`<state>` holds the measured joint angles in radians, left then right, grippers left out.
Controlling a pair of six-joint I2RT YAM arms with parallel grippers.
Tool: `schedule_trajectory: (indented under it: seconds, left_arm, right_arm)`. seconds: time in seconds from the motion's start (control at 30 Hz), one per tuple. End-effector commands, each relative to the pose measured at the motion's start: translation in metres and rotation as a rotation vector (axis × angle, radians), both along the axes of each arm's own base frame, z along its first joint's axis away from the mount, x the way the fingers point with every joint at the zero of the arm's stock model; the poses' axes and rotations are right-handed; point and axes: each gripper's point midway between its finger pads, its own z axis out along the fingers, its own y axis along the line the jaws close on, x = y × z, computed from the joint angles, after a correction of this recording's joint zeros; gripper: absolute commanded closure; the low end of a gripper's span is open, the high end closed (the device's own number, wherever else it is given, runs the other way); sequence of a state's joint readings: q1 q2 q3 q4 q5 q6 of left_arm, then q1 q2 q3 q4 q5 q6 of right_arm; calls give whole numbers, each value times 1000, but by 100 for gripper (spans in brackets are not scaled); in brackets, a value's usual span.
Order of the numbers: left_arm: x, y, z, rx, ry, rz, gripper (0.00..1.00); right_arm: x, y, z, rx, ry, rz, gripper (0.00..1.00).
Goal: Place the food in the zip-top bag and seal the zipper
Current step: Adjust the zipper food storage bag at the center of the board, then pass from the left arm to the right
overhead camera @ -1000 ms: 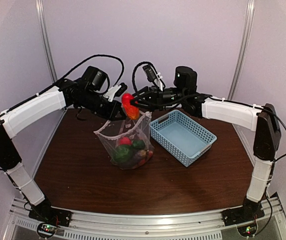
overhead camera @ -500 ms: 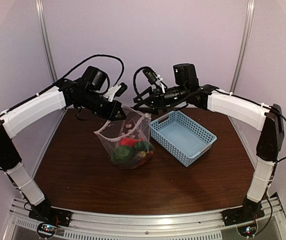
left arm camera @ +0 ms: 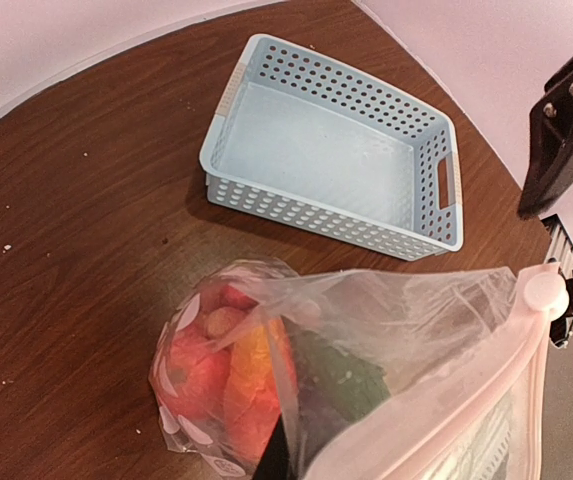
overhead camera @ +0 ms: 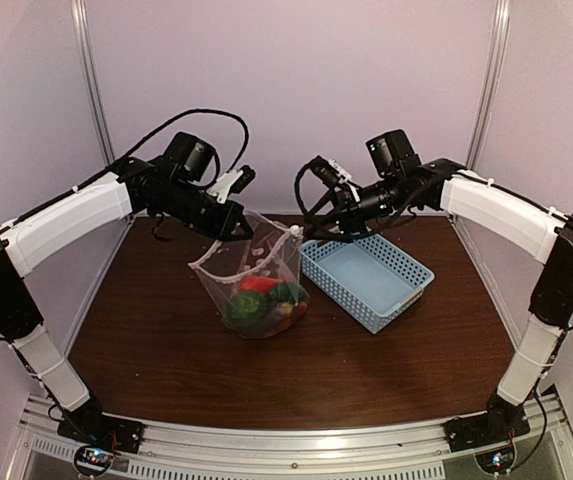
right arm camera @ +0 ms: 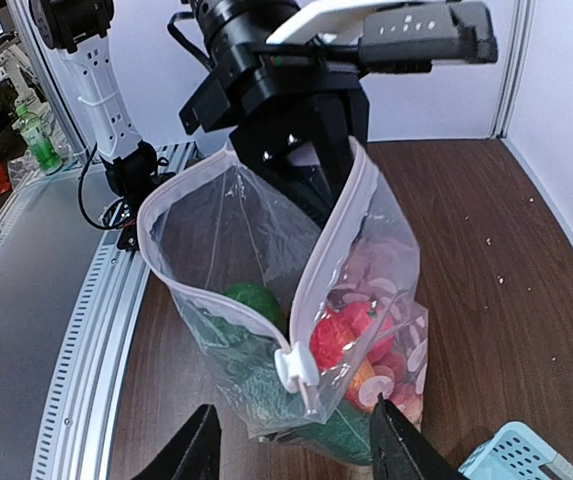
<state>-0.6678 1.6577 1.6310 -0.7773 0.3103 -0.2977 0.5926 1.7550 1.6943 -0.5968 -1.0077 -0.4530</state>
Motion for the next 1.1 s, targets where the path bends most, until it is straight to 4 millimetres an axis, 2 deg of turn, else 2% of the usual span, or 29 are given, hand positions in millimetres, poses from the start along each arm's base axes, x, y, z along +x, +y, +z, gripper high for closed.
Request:
schedule_trajectory:
  seconds: [0.0,0.3,0.47,0.8,0.97,1.07]
  left_arm:
    - [7,-6,21,-54,-64,-6,100]
    - [6,-6,19,-50,-58,-9,100]
    - [5,-6,18,-49,-57,-12,100]
    - [6,-8,19,-52,-54,-15,100]
    - [6,-7,20,-50,-53,-14,100]
    - [5,-8,19,-51,-49,-17,100]
  right_arm:
    - [-7,-2,-35,-99,-3,21,49]
    - [-5,15,-43,-83,11,38,58]
    - [-1,18,-44,-77,3,25,62]
    - [7,22,-31,-18,-32,-17,72]
    - [7,20,-29,-15,-42,-24,80]
    - [5,18,-24,-9,-60,-30,96]
